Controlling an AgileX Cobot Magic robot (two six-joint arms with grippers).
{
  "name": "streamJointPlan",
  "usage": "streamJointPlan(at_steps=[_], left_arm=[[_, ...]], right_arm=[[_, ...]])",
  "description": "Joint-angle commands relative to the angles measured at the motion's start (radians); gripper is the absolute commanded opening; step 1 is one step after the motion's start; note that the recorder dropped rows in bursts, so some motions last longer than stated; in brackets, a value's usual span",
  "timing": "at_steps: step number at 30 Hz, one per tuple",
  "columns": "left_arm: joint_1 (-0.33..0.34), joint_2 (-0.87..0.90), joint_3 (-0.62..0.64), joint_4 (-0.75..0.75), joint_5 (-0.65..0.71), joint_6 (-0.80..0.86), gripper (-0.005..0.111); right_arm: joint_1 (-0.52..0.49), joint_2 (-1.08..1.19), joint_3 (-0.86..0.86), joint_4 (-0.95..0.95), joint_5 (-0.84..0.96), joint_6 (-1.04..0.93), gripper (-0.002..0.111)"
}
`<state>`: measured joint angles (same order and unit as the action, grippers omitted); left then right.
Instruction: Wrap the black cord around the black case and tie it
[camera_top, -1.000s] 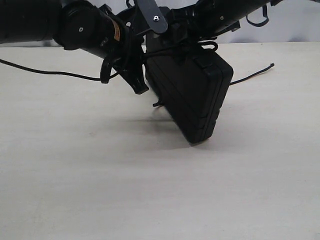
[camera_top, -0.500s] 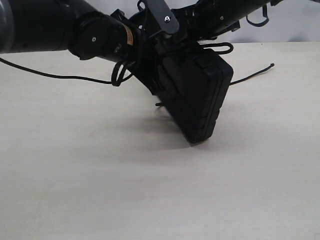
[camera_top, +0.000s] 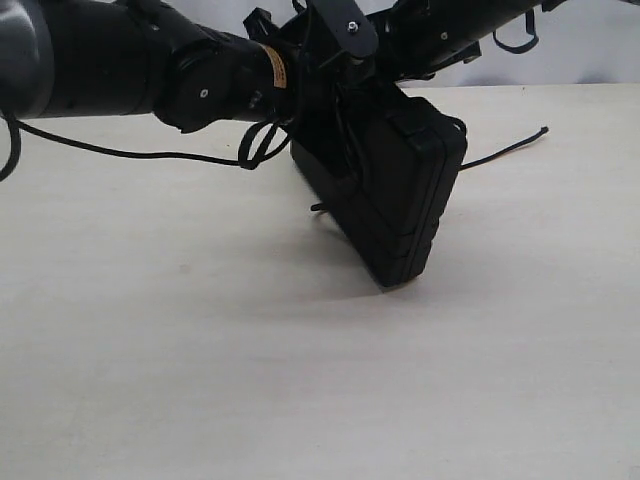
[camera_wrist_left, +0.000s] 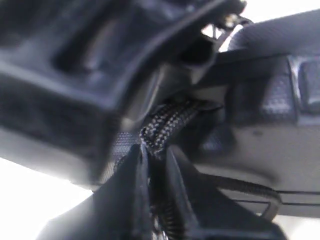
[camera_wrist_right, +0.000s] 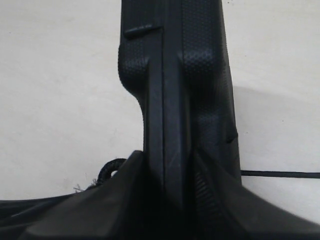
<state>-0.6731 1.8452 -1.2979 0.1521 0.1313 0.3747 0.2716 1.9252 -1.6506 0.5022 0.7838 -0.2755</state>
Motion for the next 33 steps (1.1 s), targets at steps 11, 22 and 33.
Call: streamJointPlan(at_steps=[11,22,33], left_arm=[[-0.003,0.018,-0.006,-0.085,-0.068,-0.009,0.03],[-0.003,-0.107,-0.006,-0.164,0.265,-0.009,0.03],[-0.001,-0.103,0.097,-0.587,0.234,-0.145,0.03]], right_arm=[[-0.001,-0.017,0.0,0.007,-0.027,0.0,0.027],[-0.001,-0.017,0.0,0.007,-0.027,0.0,0.027],[-0.001,-0.017,0.0,0.007,-0.027,0.0,0.027]])
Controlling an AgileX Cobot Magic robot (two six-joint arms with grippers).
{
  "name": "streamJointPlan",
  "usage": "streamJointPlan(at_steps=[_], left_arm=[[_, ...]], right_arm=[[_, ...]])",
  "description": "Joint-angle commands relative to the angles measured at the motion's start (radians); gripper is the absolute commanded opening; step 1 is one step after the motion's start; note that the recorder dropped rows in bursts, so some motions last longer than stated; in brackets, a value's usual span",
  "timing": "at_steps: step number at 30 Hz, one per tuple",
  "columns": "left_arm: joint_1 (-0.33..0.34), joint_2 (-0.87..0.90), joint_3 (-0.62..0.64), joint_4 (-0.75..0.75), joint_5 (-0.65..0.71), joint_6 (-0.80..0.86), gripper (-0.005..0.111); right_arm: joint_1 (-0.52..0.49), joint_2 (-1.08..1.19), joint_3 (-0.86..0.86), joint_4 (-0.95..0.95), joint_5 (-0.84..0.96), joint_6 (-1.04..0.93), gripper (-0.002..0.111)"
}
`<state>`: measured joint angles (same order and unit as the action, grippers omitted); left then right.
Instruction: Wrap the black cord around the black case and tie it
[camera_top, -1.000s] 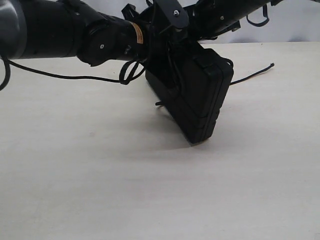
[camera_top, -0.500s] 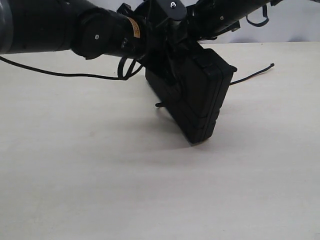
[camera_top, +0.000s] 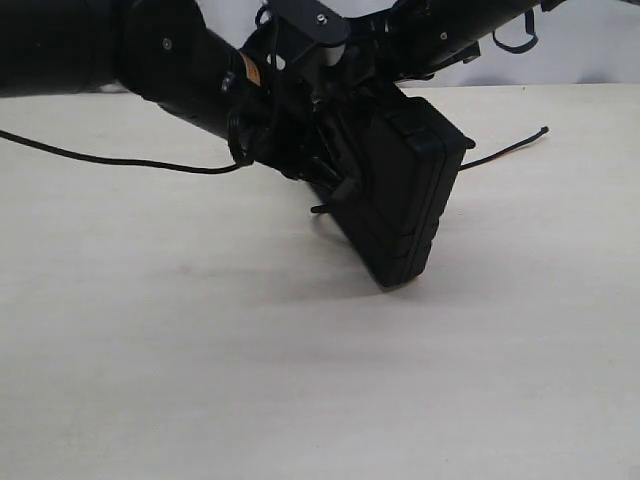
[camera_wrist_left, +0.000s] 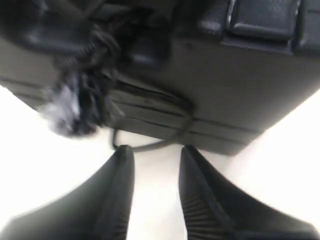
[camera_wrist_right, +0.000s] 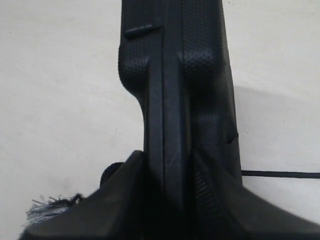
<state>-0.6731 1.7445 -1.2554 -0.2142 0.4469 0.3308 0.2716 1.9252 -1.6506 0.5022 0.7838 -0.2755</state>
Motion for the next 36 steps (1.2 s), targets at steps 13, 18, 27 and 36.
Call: streamJointPlan(at_steps=[13,18,27,36], left_arm=[[-0.003,0.058,0.073,-0.321,-0.279,-0.092,0.041],[-0.003,0.067,0.073,-0.335,-0.351,-0.092,0.04],[-0.003,0.113,0.073,-0.373,-0.431,-0.099,0.04],[-0.003,0.117,0.073,-0.314,-0.543,-0.093,0.0]], right_arm=[[-0.001,-0.017,0.0,0.007,-0.03,0.0,0.027],[-0.001,-0.017,0.0,0.007,-0.03,0.0,0.027],[-0.001,-0.017,0.0,0.007,-0.028,0.0,0.027],[-0.001,-0.017,0.0,0.007,-0.028,0.0,0.027]])
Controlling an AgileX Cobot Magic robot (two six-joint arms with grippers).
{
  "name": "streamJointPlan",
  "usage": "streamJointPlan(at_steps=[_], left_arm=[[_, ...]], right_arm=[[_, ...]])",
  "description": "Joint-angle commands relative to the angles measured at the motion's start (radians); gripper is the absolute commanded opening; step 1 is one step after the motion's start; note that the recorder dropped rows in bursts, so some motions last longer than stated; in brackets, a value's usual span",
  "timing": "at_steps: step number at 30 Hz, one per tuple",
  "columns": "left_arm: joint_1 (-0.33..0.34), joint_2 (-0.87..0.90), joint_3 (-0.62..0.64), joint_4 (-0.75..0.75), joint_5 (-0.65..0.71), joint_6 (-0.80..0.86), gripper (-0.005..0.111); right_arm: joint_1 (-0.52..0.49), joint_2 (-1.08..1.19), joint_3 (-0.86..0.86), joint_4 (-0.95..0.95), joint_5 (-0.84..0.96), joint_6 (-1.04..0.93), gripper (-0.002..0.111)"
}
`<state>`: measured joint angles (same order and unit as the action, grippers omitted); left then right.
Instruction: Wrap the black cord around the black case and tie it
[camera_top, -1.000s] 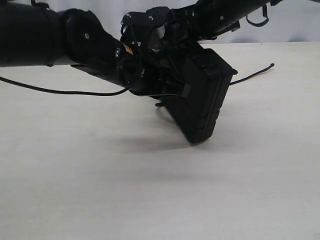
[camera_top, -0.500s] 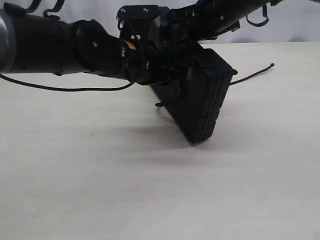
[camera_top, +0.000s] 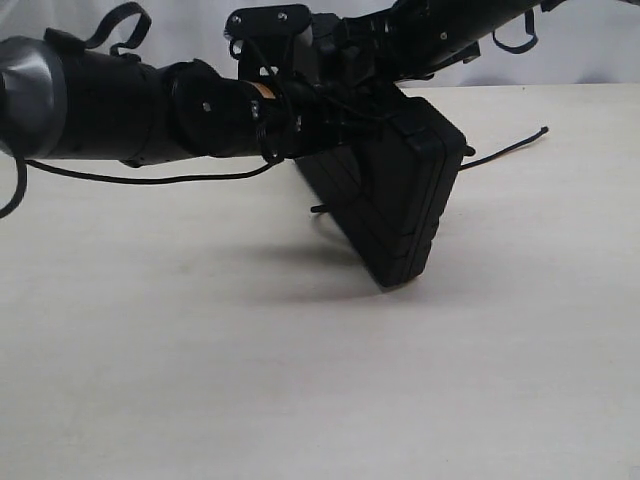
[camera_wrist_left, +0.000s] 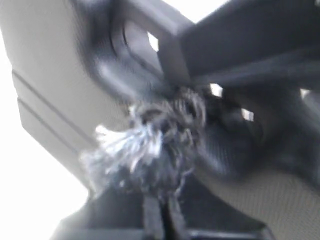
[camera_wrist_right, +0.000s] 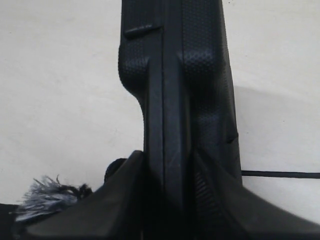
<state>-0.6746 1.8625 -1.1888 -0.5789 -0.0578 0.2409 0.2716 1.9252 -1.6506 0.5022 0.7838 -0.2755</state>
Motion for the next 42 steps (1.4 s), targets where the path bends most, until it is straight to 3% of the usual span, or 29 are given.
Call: streamJointPlan(at_steps=[1,4,6,11,20,42], left_arm=[[-0.002,-0.001,0.007,0.104,-0.031,-0.003,0.0],[-0.002,-0.008,0.007,0.286,-0.02,-0.003,0.0],[-0.002,-0.037,0.007,0.397,0.058,-0.003,0.0],[-0.002,-0.158,0.007,0.493,0.126,0.016,0.0],[-0.002,-0.132,0.011,0.488,0.032,0.02,0.0],[-0.002,-0.073,0.011,0.477,-0.031,-0.021,0.0]], right_arm=[[-0.001,-0.017,0.0,0.007,-0.028,0.0,0.027],[-0.001,-0.017,0.0,0.007,-0.028,0.0,0.027],[-0.001,-0.017,0.0,0.007,-0.028,0.0,0.027],[-0.001,-0.017,0.0,0.007,-0.028,0.0,0.027],[-0.001,-0.017,0.0,0.007,-0.028,0.0,0.027],[-0.001,-0.017,0.0,0.007,-0.028,0.0,0.027]])
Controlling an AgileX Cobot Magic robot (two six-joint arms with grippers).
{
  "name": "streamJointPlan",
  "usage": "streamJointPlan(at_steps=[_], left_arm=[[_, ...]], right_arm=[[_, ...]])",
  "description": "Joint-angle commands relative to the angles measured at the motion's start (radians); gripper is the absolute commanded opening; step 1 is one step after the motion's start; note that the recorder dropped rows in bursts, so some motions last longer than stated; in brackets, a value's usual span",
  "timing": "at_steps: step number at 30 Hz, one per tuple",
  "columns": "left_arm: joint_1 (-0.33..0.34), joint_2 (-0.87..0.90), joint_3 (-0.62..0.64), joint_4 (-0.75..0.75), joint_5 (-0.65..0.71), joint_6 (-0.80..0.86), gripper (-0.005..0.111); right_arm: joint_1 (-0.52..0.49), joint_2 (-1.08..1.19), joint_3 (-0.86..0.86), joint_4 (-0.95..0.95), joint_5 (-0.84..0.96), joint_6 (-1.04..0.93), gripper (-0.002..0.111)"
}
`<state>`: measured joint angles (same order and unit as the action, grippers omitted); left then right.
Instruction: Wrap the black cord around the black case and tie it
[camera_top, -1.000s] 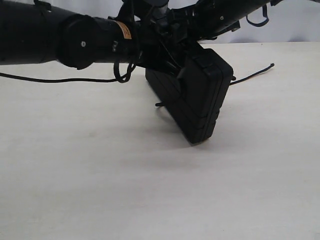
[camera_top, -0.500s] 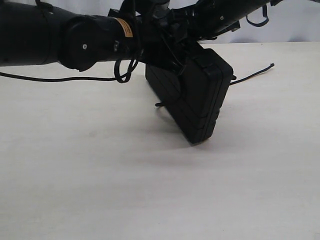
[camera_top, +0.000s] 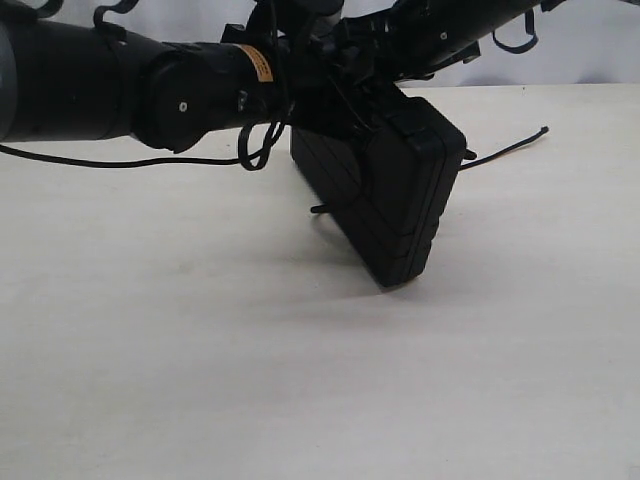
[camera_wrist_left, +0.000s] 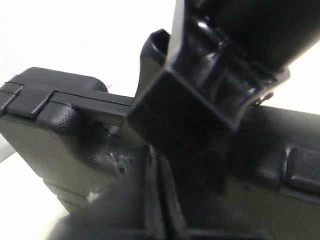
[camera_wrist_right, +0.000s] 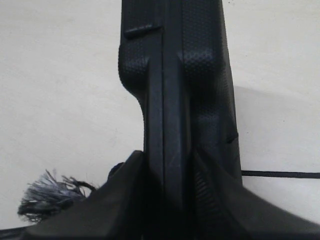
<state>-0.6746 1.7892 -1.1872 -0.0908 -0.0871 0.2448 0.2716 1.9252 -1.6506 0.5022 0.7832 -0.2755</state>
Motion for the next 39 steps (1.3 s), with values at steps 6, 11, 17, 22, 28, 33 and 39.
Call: streamJointPlan(at_steps=[6,11,17,22,28,33,39], left_arm=[[-0.002,0.0,0.01,-0.011,0.03,-0.036,0.0],[-0.013,0.005,0.01,0.001,0.017,-0.036,0.0],[-0.036,0.05,0.01,0.001,-0.057,-0.036,0.0],[-0.036,0.053,0.01,0.001,-0.059,-0.036,0.0],[-0.036,-0.014,0.01,0.003,0.05,-0.033,0.0],[-0.036,-0.079,0.01,-0.062,0.216,-0.05,0.01],[-0.036,-0.055,0.01,-0.11,0.337,-0.141,0.056]], right_arm=[[-0.001,-0.017,0.0,0.007,-0.028,0.0,0.027],[-0.001,-0.017,0.0,0.007,-0.028,0.0,0.027],[-0.001,-0.017,0.0,0.007,-0.028,0.0,0.027],[-0.001,-0.017,0.0,0.007,-0.028,0.0,0.027],[-0.001,-0.017,0.0,0.007,-0.028,0.0,0.027],[-0.001,-0.017,0.0,0.007,-0.028,0.0,0.027],[-0.001,-0.017,0.0,0.007,-0.028,0.0,0.027]])
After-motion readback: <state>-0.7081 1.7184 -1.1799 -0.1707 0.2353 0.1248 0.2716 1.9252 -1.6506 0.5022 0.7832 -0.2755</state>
